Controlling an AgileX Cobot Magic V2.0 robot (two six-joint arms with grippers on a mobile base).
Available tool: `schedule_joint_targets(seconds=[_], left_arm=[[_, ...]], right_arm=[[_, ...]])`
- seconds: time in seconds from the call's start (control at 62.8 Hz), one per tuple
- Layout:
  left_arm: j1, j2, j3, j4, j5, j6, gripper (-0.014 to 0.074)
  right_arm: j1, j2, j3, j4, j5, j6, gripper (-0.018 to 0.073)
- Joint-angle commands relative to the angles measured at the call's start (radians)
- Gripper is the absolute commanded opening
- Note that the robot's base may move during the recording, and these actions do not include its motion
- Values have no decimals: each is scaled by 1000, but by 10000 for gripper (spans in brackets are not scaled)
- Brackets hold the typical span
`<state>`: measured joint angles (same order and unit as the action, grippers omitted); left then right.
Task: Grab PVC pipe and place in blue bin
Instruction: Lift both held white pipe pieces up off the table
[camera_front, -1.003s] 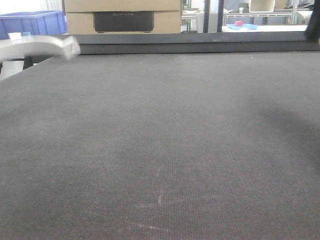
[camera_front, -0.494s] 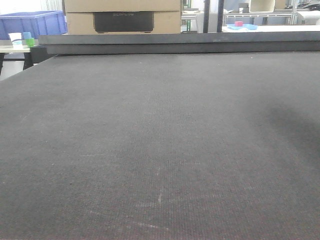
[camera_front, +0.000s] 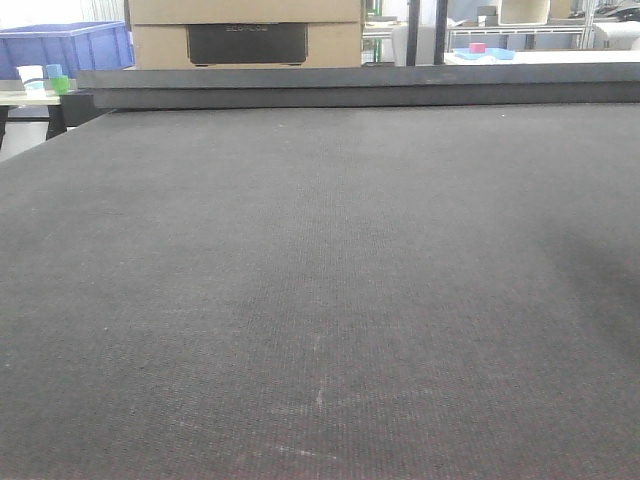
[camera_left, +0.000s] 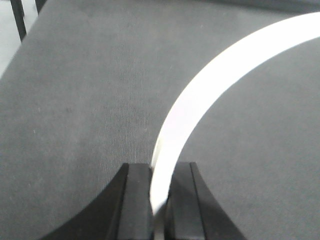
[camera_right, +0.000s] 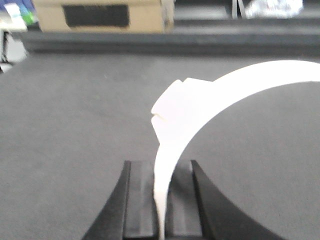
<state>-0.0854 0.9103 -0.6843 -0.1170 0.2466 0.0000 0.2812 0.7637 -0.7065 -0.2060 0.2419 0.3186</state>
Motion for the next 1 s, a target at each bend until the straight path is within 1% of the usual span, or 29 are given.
schedule_joint_targets(seconds=[0.0, 0.191, 0.366, 0.446, 0.541, 0.573, 0.637, 0.685, 0.78, 0.812, 0.892, 0.987], left_arm=[[-6, -57, 1, -2, -58, 0, -111], [-6, -142, 1, -2, -214, 0, -111], [-6, -212, 1, 1, -216, 0, -111], [-6, -240, 7, 33, -215, 0, -111], [-6, -266, 14, 117, -212, 0, -111], [-6, -274, 14, 157, -204, 0, -111], [-6, -280, 14, 191, -204, 0, -111], [-6, -286, 14, 184, -208, 0, -111], [-8, -300, 14, 109, -206, 0, -111], [-8, -300, 14, 97, -206, 0, -111], [-15, -304, 14, 97, -206, 0, -111], [-46, -304, 14, 97, -206, 0, -111]], right_arm=[[-2, -27, 7, -28, -60, -9, -163], [-2, -33, 7, -38, -86, -9, -163], [-2, -82, 7, -40, -84, -9, -163], [-2, -115, 7, -52, -82, -9, -163], [-2, -146, 7, -52, -78, -9, -163], [-2, -153, 7, -52, -78, -9, -163], [-2, -166, 7, -52, -72, -9, -163], [-2, -170, 7, -52, -64, -9, -163], [-2, -173, 7, -52, -62, -9, -163], [-2, -173, 7, -52, -62, -9, -163], [-2, -173, 7, -52, -62, -9, -163], [-2, -173, 7, -52, -62, -9, -163]])
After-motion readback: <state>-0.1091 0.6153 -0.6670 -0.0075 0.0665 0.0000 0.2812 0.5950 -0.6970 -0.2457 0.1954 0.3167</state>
